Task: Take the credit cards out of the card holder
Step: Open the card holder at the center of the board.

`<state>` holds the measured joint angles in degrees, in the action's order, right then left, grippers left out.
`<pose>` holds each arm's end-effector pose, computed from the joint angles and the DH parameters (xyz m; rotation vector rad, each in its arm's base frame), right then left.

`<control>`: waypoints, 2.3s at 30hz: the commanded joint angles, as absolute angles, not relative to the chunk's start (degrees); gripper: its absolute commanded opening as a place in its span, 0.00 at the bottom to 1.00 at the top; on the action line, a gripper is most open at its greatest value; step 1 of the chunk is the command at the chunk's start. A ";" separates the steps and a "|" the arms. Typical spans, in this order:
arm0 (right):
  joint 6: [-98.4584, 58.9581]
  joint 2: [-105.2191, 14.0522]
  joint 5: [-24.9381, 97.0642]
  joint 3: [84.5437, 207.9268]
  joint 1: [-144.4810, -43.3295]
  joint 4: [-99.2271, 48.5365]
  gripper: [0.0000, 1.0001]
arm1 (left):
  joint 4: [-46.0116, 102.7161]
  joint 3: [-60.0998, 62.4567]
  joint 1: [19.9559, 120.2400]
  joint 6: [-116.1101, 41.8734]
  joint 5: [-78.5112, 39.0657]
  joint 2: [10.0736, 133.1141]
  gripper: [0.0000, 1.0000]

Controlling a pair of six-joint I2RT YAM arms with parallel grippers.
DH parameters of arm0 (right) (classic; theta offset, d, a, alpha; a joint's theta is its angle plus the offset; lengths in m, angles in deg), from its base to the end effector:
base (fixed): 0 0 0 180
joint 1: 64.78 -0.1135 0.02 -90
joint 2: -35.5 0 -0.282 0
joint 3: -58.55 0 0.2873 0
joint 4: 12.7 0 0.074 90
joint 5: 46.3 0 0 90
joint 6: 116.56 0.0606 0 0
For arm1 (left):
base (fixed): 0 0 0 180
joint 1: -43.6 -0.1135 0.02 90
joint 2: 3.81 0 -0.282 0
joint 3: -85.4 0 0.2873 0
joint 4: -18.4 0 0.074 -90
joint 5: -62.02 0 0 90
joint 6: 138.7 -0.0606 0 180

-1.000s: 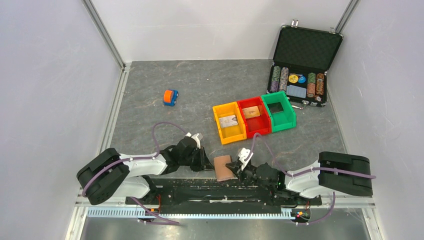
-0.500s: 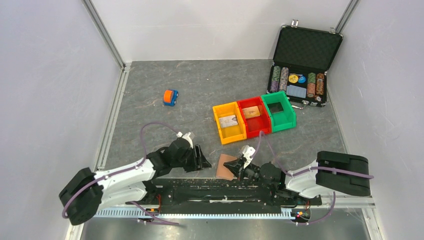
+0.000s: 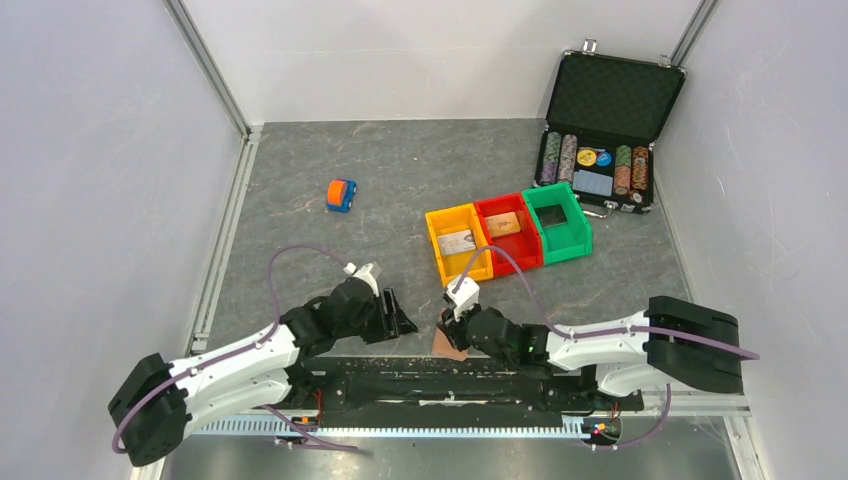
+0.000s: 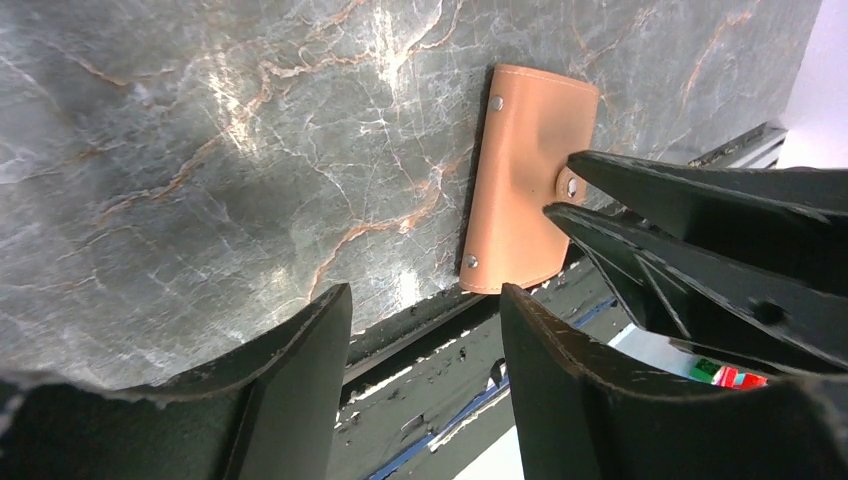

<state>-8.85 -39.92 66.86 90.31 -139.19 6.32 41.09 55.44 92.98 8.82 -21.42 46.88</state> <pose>0.0968 0.2582 0.1340 -0.7198 1.8887 0.6407 0.1299 -0.1620 0.1378 -0.1193 2.5713 -0.9777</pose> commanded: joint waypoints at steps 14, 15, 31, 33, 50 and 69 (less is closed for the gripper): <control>15.82 -40.95 70.98 110.01 -139.49 -41.40 0.37 | 47.86 54.10 93.17 6.93 -29.32 38.00 0.64; 16.63 -41.32 71.22 110.59 -139.49 -42.69 0.37 | 47.94 54.10 93.17 6.89 -29.15 37.94 0.64; 16.54 -47.57 72.39 109.57 -139.53 -40.71 0.37 | 48.03 54.28 93.17 6.94 -29.32 37.91 0.64; 15.77 -48.10 72.12 109.21 -139.47 -40.09 0.28 | 48.03 54.28 93.17 6.94 -29.29 37.85 0.64; -3.56 -39.87 62.04 92.12 -139.49 -0.59 0.00 | 40.13 55.09 93.10 6.05 -22.00 41.27 0.59; -6.15 -38.91 61.14 87.89 -139.49 9.43 0.00 | 19.03 60.16 93.17 9.75 -14.75 52.42 0.39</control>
<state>-6.49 -41.36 59.01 89.06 -139.30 7.22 24.63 59.74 92.96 8.80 -16.45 51.08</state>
